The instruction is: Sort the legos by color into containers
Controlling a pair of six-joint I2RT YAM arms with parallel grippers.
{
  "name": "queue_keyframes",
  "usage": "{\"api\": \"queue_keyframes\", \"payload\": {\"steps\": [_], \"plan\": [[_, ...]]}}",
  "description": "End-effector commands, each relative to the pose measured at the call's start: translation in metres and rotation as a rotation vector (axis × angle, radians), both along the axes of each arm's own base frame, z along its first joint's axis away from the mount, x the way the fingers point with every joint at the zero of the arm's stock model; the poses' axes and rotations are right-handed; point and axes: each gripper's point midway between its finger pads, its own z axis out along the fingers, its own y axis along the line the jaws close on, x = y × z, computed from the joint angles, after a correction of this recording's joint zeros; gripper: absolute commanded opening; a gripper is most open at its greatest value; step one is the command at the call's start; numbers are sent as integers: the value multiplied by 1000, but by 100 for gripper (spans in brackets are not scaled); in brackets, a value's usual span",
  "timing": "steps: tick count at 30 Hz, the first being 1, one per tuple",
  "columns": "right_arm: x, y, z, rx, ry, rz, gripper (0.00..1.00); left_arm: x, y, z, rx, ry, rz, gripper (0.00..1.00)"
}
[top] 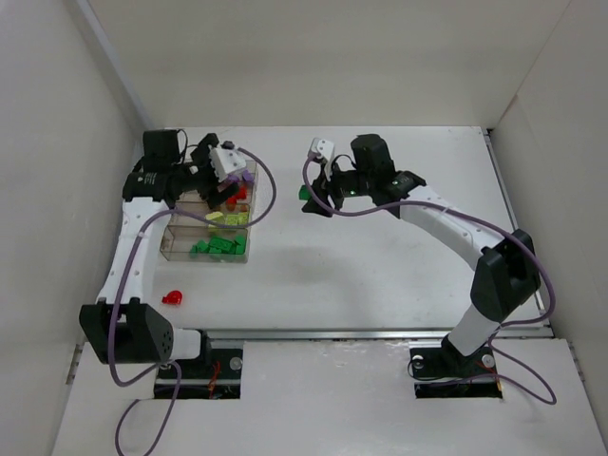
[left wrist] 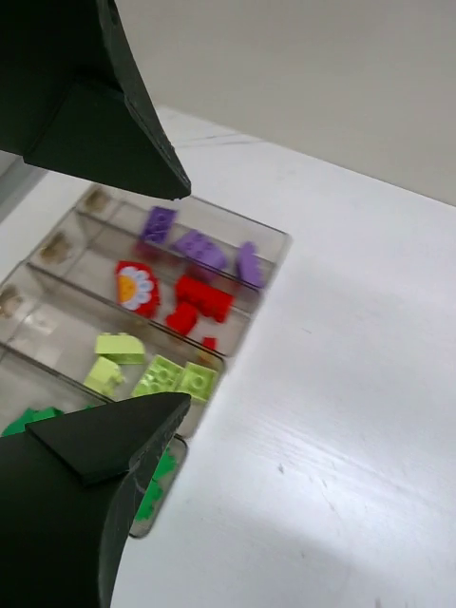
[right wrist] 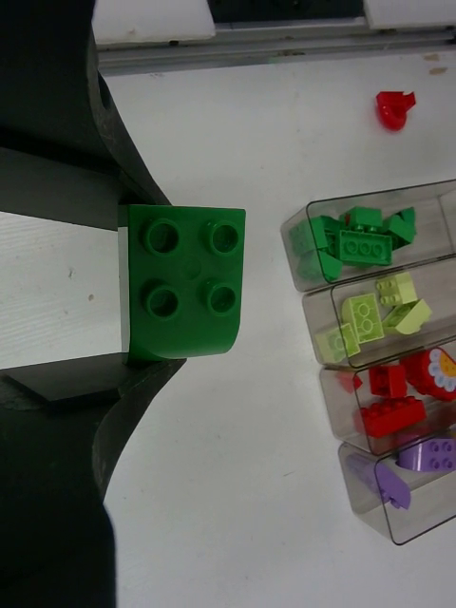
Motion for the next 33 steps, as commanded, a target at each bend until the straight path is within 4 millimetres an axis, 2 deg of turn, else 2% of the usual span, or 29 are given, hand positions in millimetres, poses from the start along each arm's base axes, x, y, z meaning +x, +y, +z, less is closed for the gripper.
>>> {"api": "queue_keyframes", "payload": {"steps": [1, 4, 5, 7, 8, 10, 12, 13, 15, 16, 17, 18, 19, 20, 21, 25, 30, 33], "plan": [[-7, 10, 49, 95, -51, 46, 0, -42, -45, 7, 41, -41, -288, 80], [-12, 11, 61, 113, -76, 56, 0, -56, -71, 24, 36, -132, -408, 82], [-14, 11, 55, 105, -65, 55, 0, -62, -86, 27, 26, -146, -458, 82], [-23, 10, 59, 122, -60, 92, 0, -71, -113, 40, 26, -238, -566, 84], [-27, 10, 55, 120, -48, 104, 0, -74, -120, 42, 33, -265, -600, 84], [-34, 8, 61, 133, -53, 123, 0, -79, -133, 45, 54, -321, -666, 84], [-37, 6, 61, 133, -53, 123, 0, -81, -145, 56, 106, -434, -729, 81], [-40, 4, 61, 133, -52, 123, 0, -80, -147, 55, 124, -459, -745, 78], [-46, 5, 59, 131, -47, 132, 0, -81, -155, 63, 152, -546, -767, 72], [-47, 4, 54, 125, -38, 131, 0, -82, -157, 58, 157, -554, -768, 69], [-48, 3, 58, 130, -46, 132, 0, -82, -161, 58, 155, -580, -774, 59], [-48, 3, 58, 130, -46, 132, 0, -78, -161, 72, 161, -676, -752, 54], [-49, 3, 53, 124, -37, 131, 0, -81, -166, 59, 156, -680, -766, 50], [-54, 4, 57, 131, -35, 138, 0, -83, -169, 60, 149, -704, -760, 48], [-54, 4, 57, 131, -35, 138, 0, -84, -174, 65, 136, -745, -758, 48], [-53, 3, 60, 133, -46, 130, 0, -98, -183, 58, 135, -742, -798, 49], [-55, 3, 61, 136, -43, 140, 0, -97, -190, 65, 122, -765, -774, 50], [-59, 6, 61, 136, -42, 150, 0, -97, -192, 66, 113, -758, -762, 46]]}}
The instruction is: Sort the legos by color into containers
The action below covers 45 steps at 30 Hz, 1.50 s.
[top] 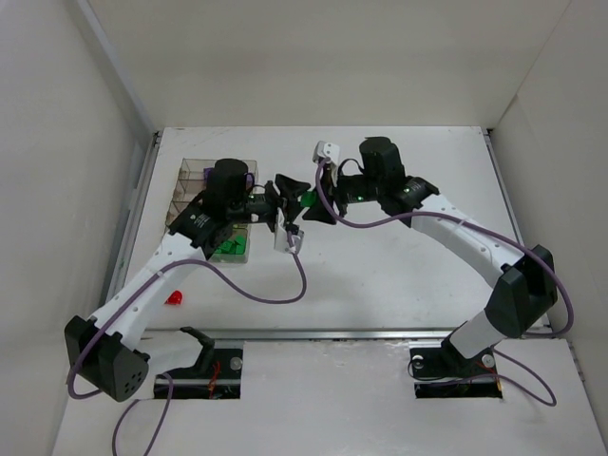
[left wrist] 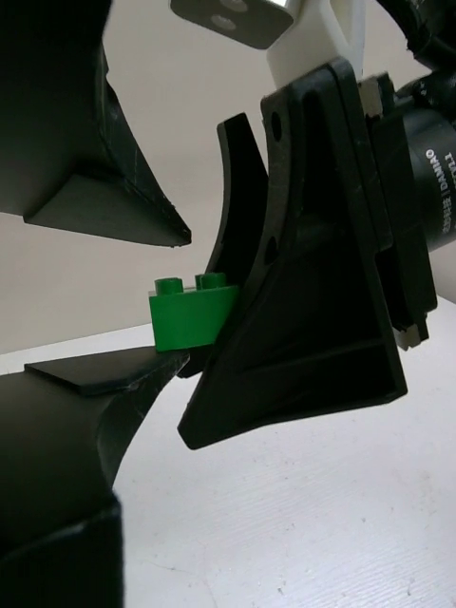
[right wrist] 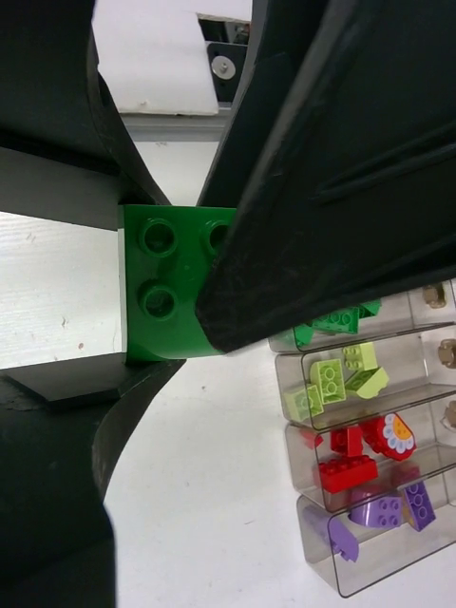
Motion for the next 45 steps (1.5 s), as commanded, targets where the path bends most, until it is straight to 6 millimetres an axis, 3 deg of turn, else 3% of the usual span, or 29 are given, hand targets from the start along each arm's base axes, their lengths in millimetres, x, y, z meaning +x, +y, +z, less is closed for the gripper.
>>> {"api": "queue_keyframes", "payload": {"steps": [1, 4, 5, 8, 12, 15, 16, 19, 24, 27, 29, 30, 33, 36, 40, 45], "plan": [[-15, 4, 23, 50, -46, 47, 0, -4, -4, 22, -53, -61, -5, 41], [-19, 6, 19, 44, -38, 56, 0, -7, -7, 13, -35, -30, -17, 28], [-19, 6, 19, 44, -38, 56, 0, -8, -7, 10, -27, -28, -19, 17], [-20, 5, 23, 50, -45, 56, 0, -7, -6, 10, -23, -30, -11, 3], [-19, 4, 19, 42, -40, 47, 0, -5, -5, 9, -26, -12, 4, 0], [-11, 3, 12, 25, -2, -10, 58, -3, 0, 5, -32, 38, 55, 0], [-3, 1, 10, 11, -14, -56, 100, 1, 4, 1, -38, 84, 107, 0], [14, -6, 6, -13, 14, -187, 100, 10, 14, -6, -62, 191, 232, 0], [60, -35, 1, -16, 41, -426, 100, 31, 72, -45, -127, 560, 520, 0], [80, -50, 1, -2, 56, -520, 100, 15, 96, -73, -80, 726, 574, 0], [91, -56, 1, -6, 47, -560, 100, 11, 119, -89, -11, 731, 607, 0], [92, -58, 1, -15, 30, -564, 100, -2, 131, -110, 67, 783, 627, 0], [95, -52, -1, -20, 21, -531, 100, -8, 176, -144, 198, 799, 750, 0], [93, -46, -12, -31, 48, -500, 100, -13, 209, -166, 327, 753, 779, 0], [95, -43, -17, -36, 58, -491, 100, -11, 219, -178, 357, 734, 791, 0], [95, -43, -17, -36, 58, -491, 100, 1, 231, -193, 358, 783, 852, 11]]}}
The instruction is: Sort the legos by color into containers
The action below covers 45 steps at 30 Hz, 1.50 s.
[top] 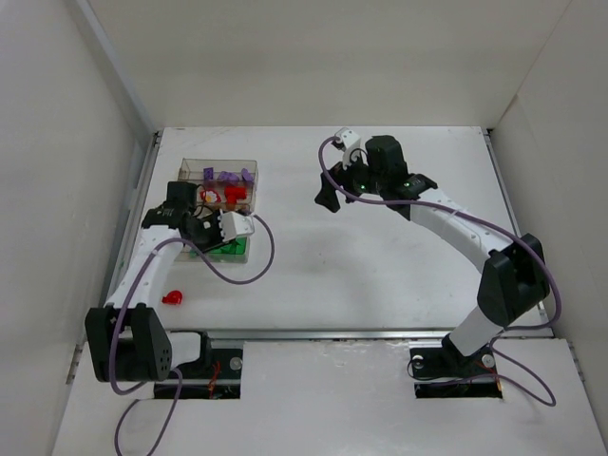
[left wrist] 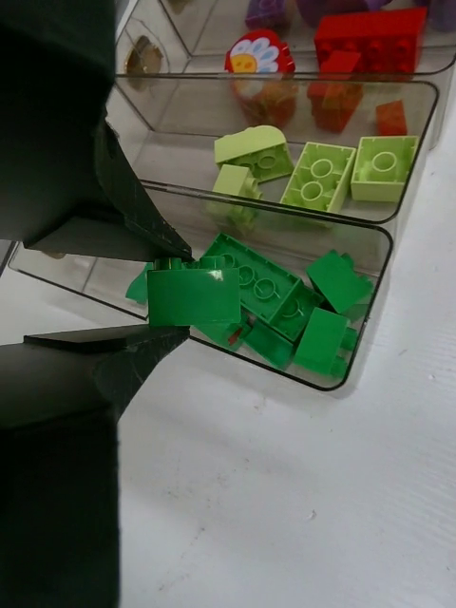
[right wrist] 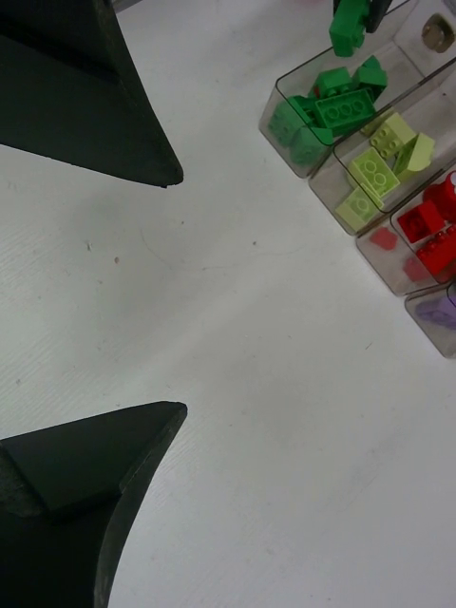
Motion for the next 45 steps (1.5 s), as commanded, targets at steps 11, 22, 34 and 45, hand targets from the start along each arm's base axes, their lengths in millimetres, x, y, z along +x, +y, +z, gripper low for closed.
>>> {"api": "queue_keyframes", "payload": {"steps": [11, 22, 34, 45], "plan": [[1, 7, 29, 54, -74, 20, 100, 29, 12, 10, -20, -44, 111, 76], [-2, 18, 20, 49, -53, 50, 100, -21, 76, 23, 65, 203, 970, 67], [15, 53, 22, 54, 14, 151, 100, -98, 100, -45, 143, 418, 1125, 100], [18, 53, 20, 27, 8, 127, 100, -104, 123, -80, 209, 409, 1057, 98]]}}
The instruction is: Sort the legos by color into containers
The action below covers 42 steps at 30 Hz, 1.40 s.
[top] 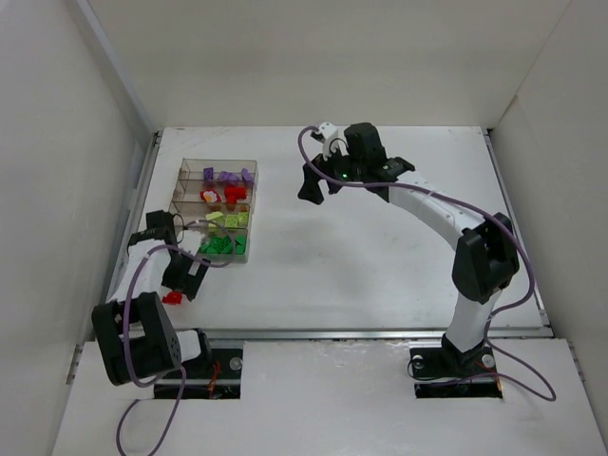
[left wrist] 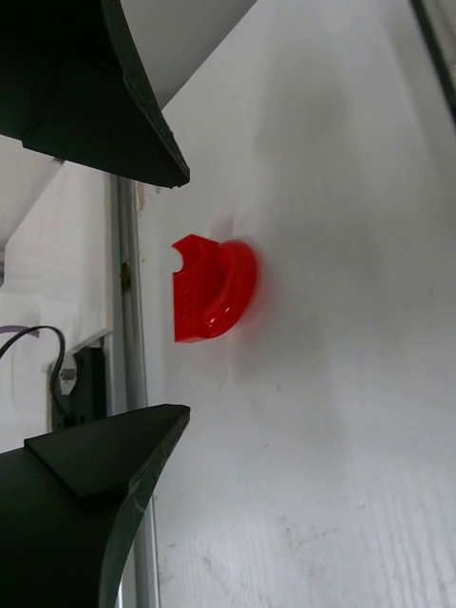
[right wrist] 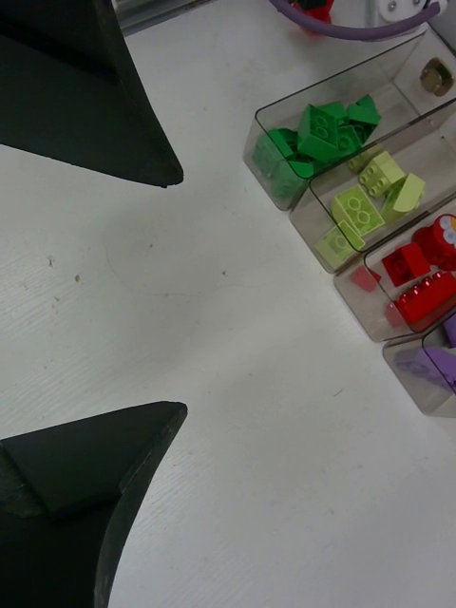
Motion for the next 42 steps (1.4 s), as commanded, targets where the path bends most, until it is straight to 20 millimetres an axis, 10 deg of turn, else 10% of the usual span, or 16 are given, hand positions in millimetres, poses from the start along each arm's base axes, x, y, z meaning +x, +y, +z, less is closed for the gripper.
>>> {"api": "queue_keyframes", "payload": {"steps": [1, 10, 15, 31, 42], "plan": [[0, 6, 22, 11, -48, 3, 100, 5, 10, -12, -10, 10, -21, 96], [1, 16, 34, 11, -65, 7, 100, 8, 8, -31, -69, 12, -68, 81], [7, 18, 36, 10, -71, -1, 100, 17, 7, -36, -89, 1, -70, 49], [5, 16, 28, -5, -63, 4, 100, 12, 9, -23, -78, 41, -28, 0], [0, 13, 25, -2, -67, 3, 100, 27, 7, 6, -95, -30, -18, 0]]}}
